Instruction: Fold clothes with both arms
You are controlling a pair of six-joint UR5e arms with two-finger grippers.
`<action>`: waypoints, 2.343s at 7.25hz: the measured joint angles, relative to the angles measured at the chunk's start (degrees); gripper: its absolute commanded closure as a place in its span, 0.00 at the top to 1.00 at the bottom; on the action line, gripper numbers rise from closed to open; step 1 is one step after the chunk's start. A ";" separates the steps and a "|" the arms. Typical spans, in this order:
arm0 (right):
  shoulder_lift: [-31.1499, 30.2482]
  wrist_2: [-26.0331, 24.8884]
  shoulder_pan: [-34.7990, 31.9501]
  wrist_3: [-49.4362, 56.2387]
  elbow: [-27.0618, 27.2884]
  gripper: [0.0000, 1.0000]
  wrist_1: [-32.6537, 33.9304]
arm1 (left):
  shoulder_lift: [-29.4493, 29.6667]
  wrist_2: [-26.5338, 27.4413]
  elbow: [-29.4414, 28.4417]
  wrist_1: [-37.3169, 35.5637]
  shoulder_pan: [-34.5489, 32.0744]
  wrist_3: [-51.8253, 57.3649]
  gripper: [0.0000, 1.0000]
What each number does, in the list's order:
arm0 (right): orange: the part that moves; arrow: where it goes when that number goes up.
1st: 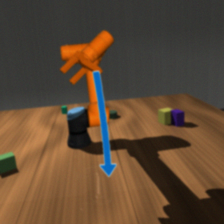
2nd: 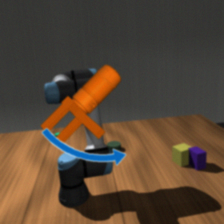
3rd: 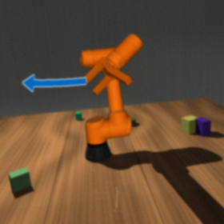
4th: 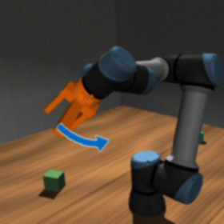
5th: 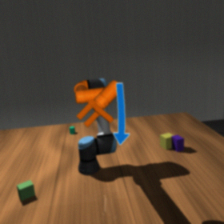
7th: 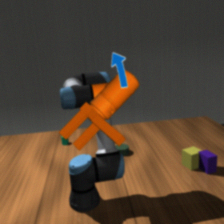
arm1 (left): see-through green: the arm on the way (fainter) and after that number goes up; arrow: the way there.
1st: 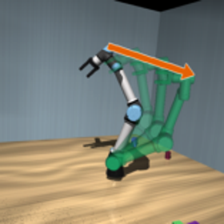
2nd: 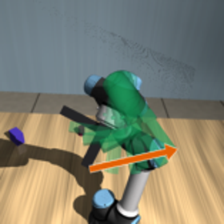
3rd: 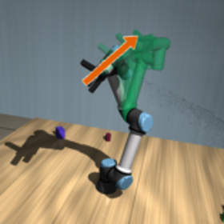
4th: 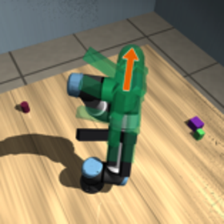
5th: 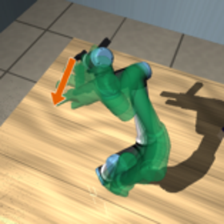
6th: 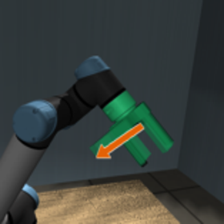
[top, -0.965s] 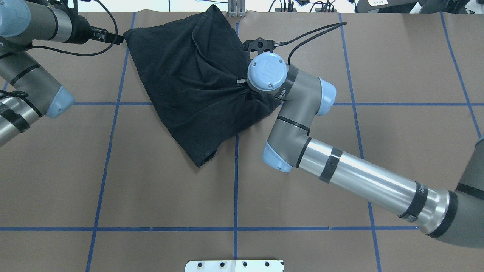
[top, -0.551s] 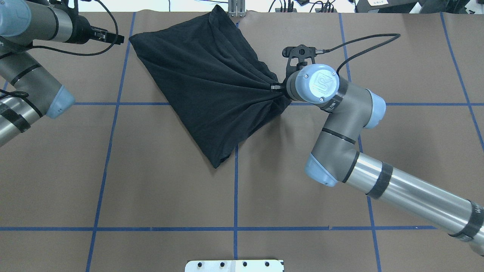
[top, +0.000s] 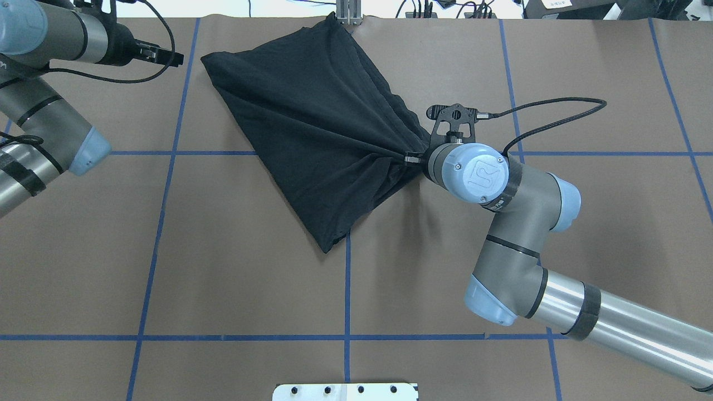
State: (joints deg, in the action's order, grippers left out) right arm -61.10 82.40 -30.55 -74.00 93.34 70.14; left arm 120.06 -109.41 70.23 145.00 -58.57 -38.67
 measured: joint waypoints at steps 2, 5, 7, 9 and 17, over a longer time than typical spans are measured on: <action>0.33 -0.92 0.45 0.01 -0.32 1.00 0.17 | 0.00 0.02 0.00 -0.14 0.03 0.00 1.00; 4.55 -1.28 -0.02 -4.98 -5.27 0.99 -0.33 | 0.00 -0.01 0.00 -0.24 0.01 0.00 1.00; 5.85 -1.31 -0.13 -11.91 -7.37 0.98 -0.54 | 0.06 -0.02 0.00 -0.25 0.01 0.00 1.00; 6.34 -1.90 0.30 -17.64 -9.18 0.87 -0.64 | 0.05 -0.02 0.00 -0.24 0.03 0.00 1.00; 8.85 -8.01 2.63 -23.08 -12.36 0.00 0.17 | 0.00 -0.02 0.00 -0.25 0.03 0.00 1.00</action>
State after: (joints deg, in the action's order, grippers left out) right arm -52.25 74.39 -27.92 -97.09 80.98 70.32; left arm 120.06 -109.42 70.22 144.75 -58.54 -38.67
